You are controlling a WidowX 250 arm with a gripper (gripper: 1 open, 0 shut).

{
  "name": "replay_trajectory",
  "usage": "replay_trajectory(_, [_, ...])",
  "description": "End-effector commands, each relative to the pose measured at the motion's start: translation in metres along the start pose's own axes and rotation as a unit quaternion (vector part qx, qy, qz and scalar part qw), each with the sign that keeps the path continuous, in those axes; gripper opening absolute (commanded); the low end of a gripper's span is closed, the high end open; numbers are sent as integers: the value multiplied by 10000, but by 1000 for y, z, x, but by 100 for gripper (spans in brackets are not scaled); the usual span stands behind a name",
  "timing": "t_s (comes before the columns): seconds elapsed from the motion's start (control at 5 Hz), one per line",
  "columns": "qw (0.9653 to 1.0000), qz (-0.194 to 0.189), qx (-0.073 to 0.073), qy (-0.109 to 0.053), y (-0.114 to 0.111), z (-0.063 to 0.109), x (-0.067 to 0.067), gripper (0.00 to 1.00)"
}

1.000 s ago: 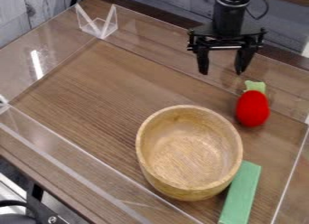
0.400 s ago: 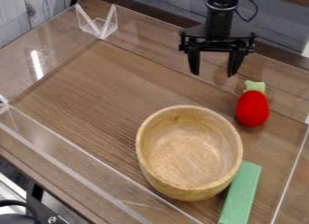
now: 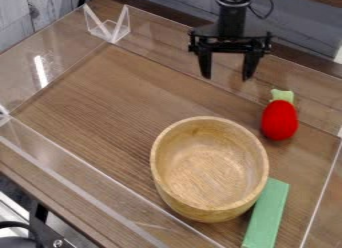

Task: Move the red object to the right side of the table

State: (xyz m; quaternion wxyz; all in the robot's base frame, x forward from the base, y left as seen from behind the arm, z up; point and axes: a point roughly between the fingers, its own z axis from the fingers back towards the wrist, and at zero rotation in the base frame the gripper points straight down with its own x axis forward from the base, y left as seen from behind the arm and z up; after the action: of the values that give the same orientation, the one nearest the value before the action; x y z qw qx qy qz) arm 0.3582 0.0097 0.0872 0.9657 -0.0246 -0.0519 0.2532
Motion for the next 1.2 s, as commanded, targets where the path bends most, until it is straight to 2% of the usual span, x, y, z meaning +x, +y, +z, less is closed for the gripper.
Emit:
replay_trajectory(0.0, [9981, -27, -307, -539, 11, 44, 25, 100])
replay_trajectory(0.2, [9972, -135, -353, -648, 36, 53, 42, 100])
replay_trajectory(0.4, [9963, -222, -341, -759, 59, 47, 51, 100])
replay_trajectory(0.6, [9947, -527, -284, -833, 76, 35, 59, 100])
replay_trajectory(0.8, [9921, -836, -202, -910, 88, 40, 67, 100])
replay_trajectory(1.0, [9904, -991, -89, -962, 96, 43, 73, 100])
